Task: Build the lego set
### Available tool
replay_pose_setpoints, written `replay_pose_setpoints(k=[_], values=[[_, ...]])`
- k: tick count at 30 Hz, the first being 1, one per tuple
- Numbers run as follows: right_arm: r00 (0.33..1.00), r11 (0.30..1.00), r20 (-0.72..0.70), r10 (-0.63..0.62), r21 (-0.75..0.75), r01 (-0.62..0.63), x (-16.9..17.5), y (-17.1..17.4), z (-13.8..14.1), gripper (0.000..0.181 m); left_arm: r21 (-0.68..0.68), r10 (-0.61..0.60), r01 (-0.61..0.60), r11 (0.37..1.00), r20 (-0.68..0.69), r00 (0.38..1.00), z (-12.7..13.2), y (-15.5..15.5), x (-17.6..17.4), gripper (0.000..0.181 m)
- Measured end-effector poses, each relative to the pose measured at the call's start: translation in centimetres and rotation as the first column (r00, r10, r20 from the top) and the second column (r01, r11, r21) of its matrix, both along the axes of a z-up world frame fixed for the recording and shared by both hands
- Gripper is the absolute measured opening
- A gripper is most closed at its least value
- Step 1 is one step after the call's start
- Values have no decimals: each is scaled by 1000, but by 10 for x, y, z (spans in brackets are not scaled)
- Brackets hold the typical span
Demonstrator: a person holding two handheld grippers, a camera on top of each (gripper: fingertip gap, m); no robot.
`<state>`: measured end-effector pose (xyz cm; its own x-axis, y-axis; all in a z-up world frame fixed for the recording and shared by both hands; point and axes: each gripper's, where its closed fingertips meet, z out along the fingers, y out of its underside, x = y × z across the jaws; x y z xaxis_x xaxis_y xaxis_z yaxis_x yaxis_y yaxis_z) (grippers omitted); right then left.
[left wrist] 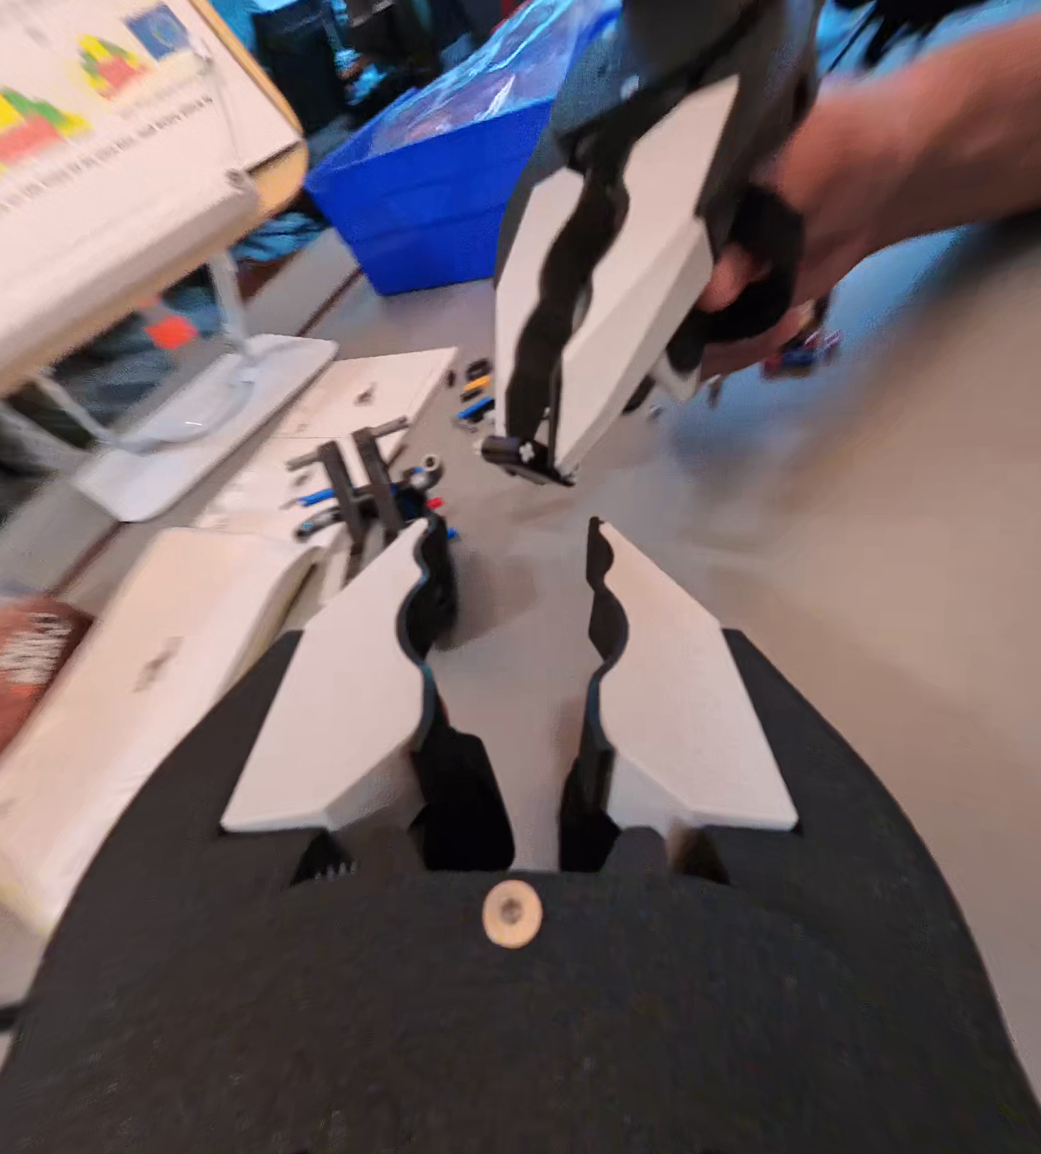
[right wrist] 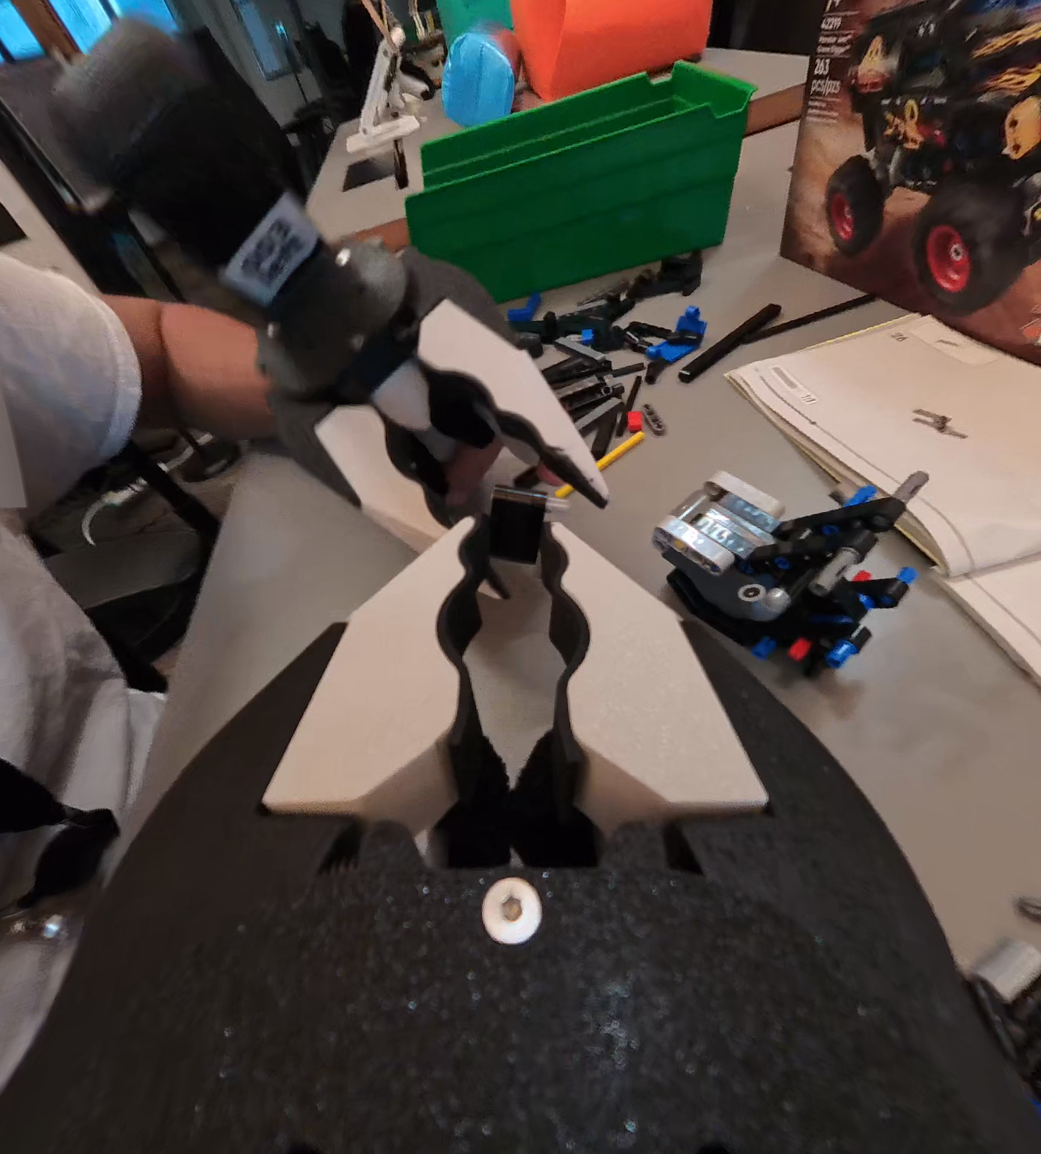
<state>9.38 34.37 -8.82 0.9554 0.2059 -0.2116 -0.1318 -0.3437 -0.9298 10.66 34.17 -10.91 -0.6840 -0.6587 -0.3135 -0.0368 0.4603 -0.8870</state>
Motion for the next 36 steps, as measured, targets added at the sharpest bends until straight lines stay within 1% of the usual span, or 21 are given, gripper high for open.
replay_pose_setpoints(k=[2,5,7,9,12,16,18,21,23,25,27,30,31,33,36], values=[[996,999,83,34,-6,-34,-4,-2,-4,15,-156,-143,124,980,-114,983,2,-10,-11,45],[976,994,188,113,-22,-111,-16,-5,-10,15,-295,-289,220,930,-216,932,4,-19,-24,43],[970,990,194,143,-41,-138,-21,-6,-14,15,-368,-337,241,898,-223,915,11,-19,-28,37],[978,989,147,150,-10,-150,-22,-5,-11,15,-406,-377,264,875,-229,897,15,-18,-31,32],[984,984,27,176,16,-176,-24,-6,-6,15,-421,-383,268,867,-217,898,18,-17,-32,28],[981,981,-45,190,38,-188,-26,-6,-1,15,-448,-395,272,852,-207,895,22,-17,-33,28],[973,977,-97,212,50,-208,-27,-8,2,15,-487,-420,276,829,-216,882,25,-17,-35,27],[952,973,-206,227,88,-213,-25,-9,10,15,-536,-456,281,796,-226,861,29,-17,-37,32],[937,975,-273,217,99,-197,-20,-9,13,15,-516,-438,272,812,-232,868,26,-18,-35,37],[945,978,-256,204,99,-184,-18,-8,11,15,-491,-416,267,829,-222,882,25,-20,-34,39],[948,978,-247,202,100,-182,-21,-7,11,15,-505,-408,259,823,-209,889,28,-21,-34,38],[958,981,-225,179,111,-157,-22,-4,12,15,-532,-391,224,817,-225,893,29,-20,-30,27],[960,983,-223,168,116,-145,-21,-3,13,15,-539,-385,214,814,-226,895,29,-19,-29,26],[960,984,-234,152,127,-125,-19,-2,15,15,-560,-377,194,805,-231,897,31,-18,-27,26],[947,984,-288,141,147,-102,-17,-1,18,15,-583,-373,181,792,-227,900,33,-17,-25,24]])
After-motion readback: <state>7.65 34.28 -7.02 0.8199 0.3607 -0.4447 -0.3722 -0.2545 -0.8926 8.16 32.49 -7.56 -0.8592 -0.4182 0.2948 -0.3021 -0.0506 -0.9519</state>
